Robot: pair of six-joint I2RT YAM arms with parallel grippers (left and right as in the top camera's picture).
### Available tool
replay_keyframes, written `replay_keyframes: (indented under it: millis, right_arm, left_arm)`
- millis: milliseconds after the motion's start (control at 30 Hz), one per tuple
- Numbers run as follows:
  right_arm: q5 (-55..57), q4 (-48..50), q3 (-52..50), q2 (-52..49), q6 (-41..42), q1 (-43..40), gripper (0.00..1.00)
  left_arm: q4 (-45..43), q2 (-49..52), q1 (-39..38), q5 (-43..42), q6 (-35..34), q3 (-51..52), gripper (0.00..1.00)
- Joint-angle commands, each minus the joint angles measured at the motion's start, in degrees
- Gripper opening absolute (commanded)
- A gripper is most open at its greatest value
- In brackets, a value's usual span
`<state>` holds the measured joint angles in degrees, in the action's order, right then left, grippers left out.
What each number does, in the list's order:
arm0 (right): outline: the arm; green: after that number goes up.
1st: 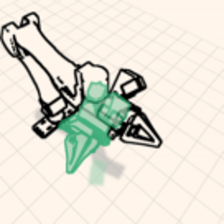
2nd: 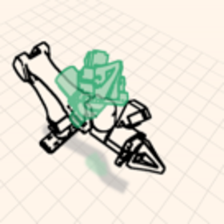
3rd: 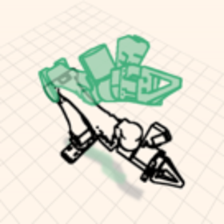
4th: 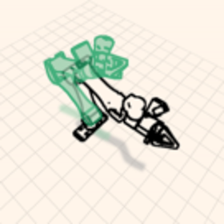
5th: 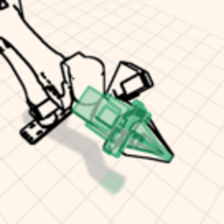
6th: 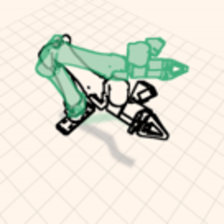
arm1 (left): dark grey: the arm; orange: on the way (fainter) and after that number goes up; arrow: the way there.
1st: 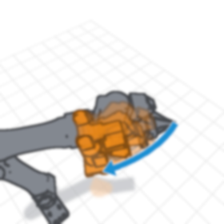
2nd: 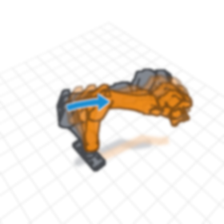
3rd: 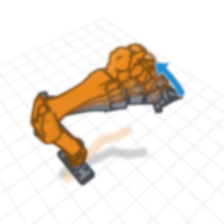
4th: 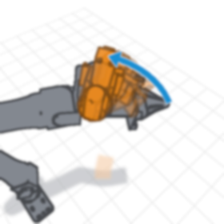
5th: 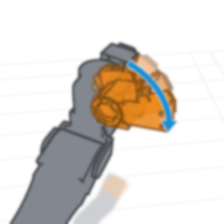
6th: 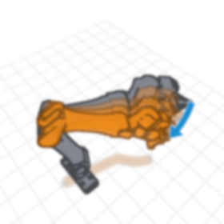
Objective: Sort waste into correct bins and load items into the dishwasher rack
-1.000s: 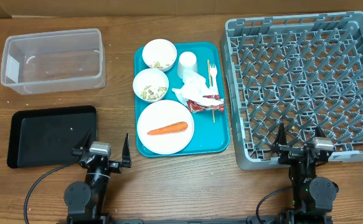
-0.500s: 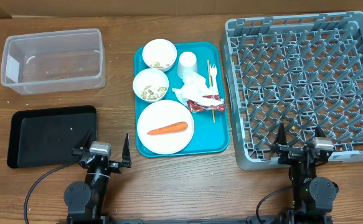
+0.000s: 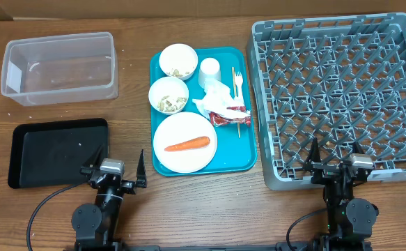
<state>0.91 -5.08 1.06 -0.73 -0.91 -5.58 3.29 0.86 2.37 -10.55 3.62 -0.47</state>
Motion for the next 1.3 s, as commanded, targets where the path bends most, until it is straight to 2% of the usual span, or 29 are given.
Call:
replay_keyframes:
  millis: [0,367,433,467,567,633,700,900,1033,1100,1200,1233,1267]
  right_arm:
    - [0.5,0.4,-0.6,0.6,-0.2,-0.1,1.00]
    - [0.5,0.4,-0.6,0.6,-0.2,-0.1,1.00]
    - [0.5,0.4,-0.6,0.6,-0.2,-0.1,1.00]
    - [0.5,0.4,-0.6,0.6,-0.2,-0.1,1.00]
    - [0.5,0.4,-0.6,0.6,-0.2,-0.1,1.00]
    - [0.5,0.4,-0.6,0.6,-0.2,-0.1,1.00]
    - [0.5,0.4,-0.6,0.6,-0.2,-0.1,1.00]
    - [0.5,0.4,-0.6,0.6,-0.2,-0.1,1.00]
    - [0.5,0.4,-0.6,0.6,-0.2,-0.1,1.00]
    - [0.5,0.4,-0.6,0.6,-0.2,-0.1,1.00]
    - [0.5,0.4,-0.6,0.6,-0.2,-0.1,1.00]
    - [0.5,0.4,-0.6,0.6,-0.2,-0.1,1.00]
    - [0.5,0.4,-0.6,0.6,-0.2,-0.1,1.00]
  left_arm:
    - [-0.1,-0.4,0.2,-0.9,1.6,0.2,1.00]
    - [-0.4,-0.4,0.2,-1.0,1.5,0.2,1.00]
    - [-0.5,-0.4,0.2,-4.1,-0.3,0.2,1.00]
    - [-0.4,-0.4,0.2,-6.3,-2.3,0.2,1.00]
    - [-2.7,-0.4,0.2,-19.9,-19.9,0.2,1.00]
    - [-4.0,-0.4,0.2,-23.1,-25.9,0.2,1.00]
    - [-4.0,-0.4,0.2,-24.1,-28.5,0.2,1.00]
    - [-9.8,-0.4,0.2,-27.7,-28.5,-0.2,1.00]
    - [-10.4,-0.3,0.2,-28.1,-28.5,-2.6,1.00]
    - [-6.6,0.6,0.2,-29.6,-28.2,-5.3,1.00]
    - [6.2,3.3,0.2,-29.9,-23.3,-11.8,1.00]
    - [11.0,5.6,0.2,-29.2,-19.6,-15.5,1.00]
    - [12.4,6.6,0.2,-28.4,-18.5,-17.0,1.00]
